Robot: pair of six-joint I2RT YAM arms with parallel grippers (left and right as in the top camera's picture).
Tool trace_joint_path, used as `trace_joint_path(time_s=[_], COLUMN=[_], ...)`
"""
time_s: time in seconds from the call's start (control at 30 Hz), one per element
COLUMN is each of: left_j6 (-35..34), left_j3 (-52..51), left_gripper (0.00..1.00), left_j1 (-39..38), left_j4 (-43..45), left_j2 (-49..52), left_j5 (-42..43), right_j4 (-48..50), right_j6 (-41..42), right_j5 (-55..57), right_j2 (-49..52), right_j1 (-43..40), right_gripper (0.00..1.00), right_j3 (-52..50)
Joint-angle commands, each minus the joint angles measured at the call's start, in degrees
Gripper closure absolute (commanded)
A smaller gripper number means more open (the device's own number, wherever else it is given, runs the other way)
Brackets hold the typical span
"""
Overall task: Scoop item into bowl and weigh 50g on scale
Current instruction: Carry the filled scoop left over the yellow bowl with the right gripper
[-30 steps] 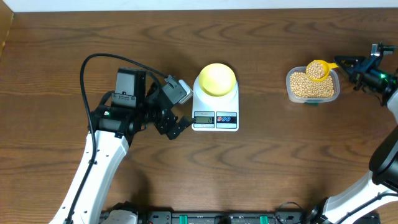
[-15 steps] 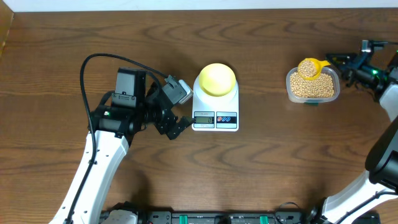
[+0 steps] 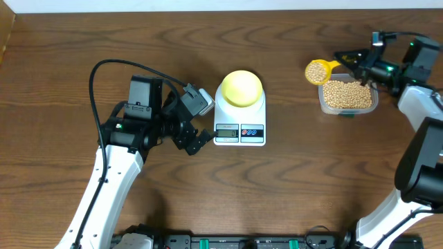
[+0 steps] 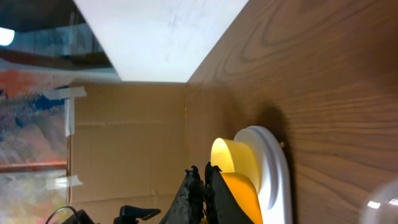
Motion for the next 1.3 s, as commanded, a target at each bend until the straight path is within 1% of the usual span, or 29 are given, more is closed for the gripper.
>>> trace_joint_path(time_s=[0.0,0.3,0.67,1.0,1.27], left_j6=[0.8,0.8,0.8,0.8,0.8], left_j3=[-0.4,-0.4,-0.4,-0.5,-0.5], left_gripper=[0.02,0.02,0.02,0.02,0.02], left_j1=[0.2,0.2,0.2,0.2,0.2], left_j4=[-0.2,-0.2,-0.2,-0.2,-0.2], left_j2=[0.3,0.3,0.3,0.3,0.3], left_j5=[0.9,0.9,0.9,0.9,0.9], right_j4=[0.5,1.3,1.8,7.4,8.5], right_j6=[3.0,5.3,5.3,6.3,5.3], right_j5=[-0.1,2.3,5.6,8.5,13.0], right_j2=[1.0,1.0,1.0,1.0,1.0], right_j1=[2.7,8.9,15.3,20.6,24.4], right_gripper=[0.99,0.99,0.99,0.99,0.99], right_j3=[-0.4,-0.4,-0.4,-0.4,-0.4])
